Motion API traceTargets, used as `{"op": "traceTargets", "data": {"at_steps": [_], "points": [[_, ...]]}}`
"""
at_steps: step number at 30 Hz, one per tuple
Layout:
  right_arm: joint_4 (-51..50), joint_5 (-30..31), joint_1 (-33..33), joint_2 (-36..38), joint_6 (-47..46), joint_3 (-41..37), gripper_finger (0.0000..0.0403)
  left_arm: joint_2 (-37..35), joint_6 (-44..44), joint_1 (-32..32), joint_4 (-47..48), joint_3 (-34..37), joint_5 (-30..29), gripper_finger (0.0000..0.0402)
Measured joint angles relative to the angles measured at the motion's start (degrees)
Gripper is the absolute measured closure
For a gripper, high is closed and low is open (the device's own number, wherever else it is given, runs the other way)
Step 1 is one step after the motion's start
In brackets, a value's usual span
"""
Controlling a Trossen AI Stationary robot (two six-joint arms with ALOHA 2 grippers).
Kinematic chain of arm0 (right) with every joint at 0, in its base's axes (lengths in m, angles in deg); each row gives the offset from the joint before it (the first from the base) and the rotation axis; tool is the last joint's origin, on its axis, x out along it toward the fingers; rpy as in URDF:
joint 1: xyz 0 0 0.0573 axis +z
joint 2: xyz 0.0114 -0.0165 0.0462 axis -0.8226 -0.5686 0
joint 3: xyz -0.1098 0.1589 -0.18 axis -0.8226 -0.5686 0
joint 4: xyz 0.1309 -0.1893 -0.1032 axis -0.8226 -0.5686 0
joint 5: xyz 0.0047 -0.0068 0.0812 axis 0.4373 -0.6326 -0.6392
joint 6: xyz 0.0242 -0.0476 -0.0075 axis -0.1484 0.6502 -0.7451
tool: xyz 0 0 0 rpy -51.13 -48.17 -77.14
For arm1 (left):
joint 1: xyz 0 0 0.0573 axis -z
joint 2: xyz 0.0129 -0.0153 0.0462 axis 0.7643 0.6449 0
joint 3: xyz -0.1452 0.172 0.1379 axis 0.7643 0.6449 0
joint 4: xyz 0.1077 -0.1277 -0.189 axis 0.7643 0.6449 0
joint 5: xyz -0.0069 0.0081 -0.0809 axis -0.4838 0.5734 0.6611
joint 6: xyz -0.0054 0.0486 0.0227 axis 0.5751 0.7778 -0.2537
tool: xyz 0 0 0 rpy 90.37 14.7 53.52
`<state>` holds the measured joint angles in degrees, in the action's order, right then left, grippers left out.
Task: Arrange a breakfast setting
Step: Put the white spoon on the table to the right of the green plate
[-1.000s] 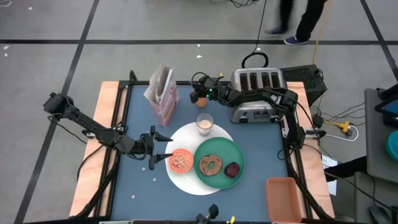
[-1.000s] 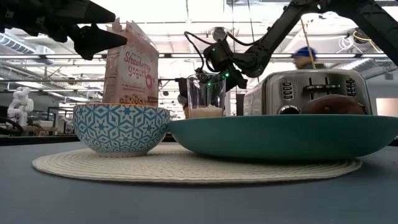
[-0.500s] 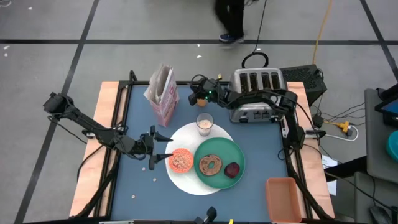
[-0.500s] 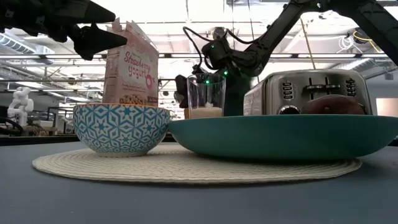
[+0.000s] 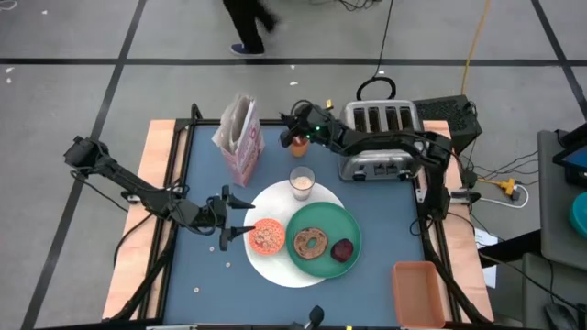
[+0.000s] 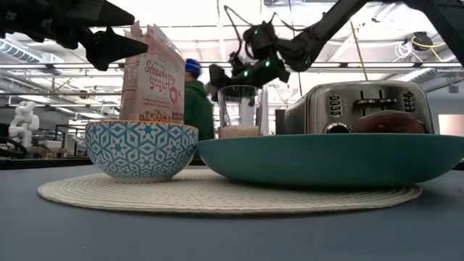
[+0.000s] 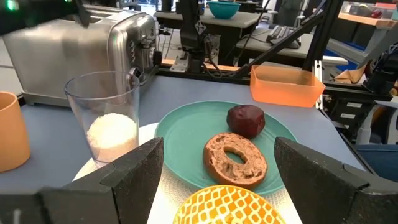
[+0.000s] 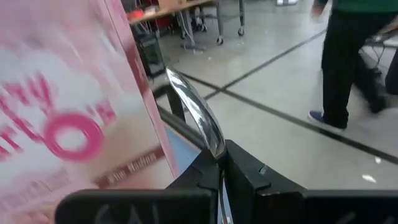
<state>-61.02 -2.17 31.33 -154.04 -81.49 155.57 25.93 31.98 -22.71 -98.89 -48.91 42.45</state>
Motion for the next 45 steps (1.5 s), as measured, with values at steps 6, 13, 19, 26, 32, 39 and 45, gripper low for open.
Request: {"op": "traceTargets", "data": {"at_steps": [6,13,19,26,32,39,45], "points": [[-0.71,-0.01,-0.02,5.01,0.16,0.00,0.0397,0.00,-0.03,0.00,0.00,0.01,0.00,0.0094],[-8.07,-0.03,0.09,15.10,3.38,0.00,0.0397,0.00,-0.01,0.00,0.01,0.01,0.00,0.0094],[-18.64,-0.20,1.34,26.48,3.57,0.00,0.0397,0.00,0.46,0.00,0.02,0.01,0.00,0.0094],[-35.42,-0.41,4.57,38.65,-1.62,0.00,0.0397,0.00,0.50,0.00,0.02,0.01,0.00,0.0094],[-52.16,-0.31,9.54,46.73,-13.93,0.00,0.0397,0.00,0.50,0.00,0.00,0.02,0.00,0.0094],[-52.99,5.85,23.56,54.80,-32.70,-11.05,0.0397,0.00,0.50,0.00,0.02,0.02,0.00,0.0094],[-46.35,16.11,34.96,62.38,-47.18,-26.03,0.0397,0.00,0.48,0.01,0.02,0.01,0.00,0.0094]]}}
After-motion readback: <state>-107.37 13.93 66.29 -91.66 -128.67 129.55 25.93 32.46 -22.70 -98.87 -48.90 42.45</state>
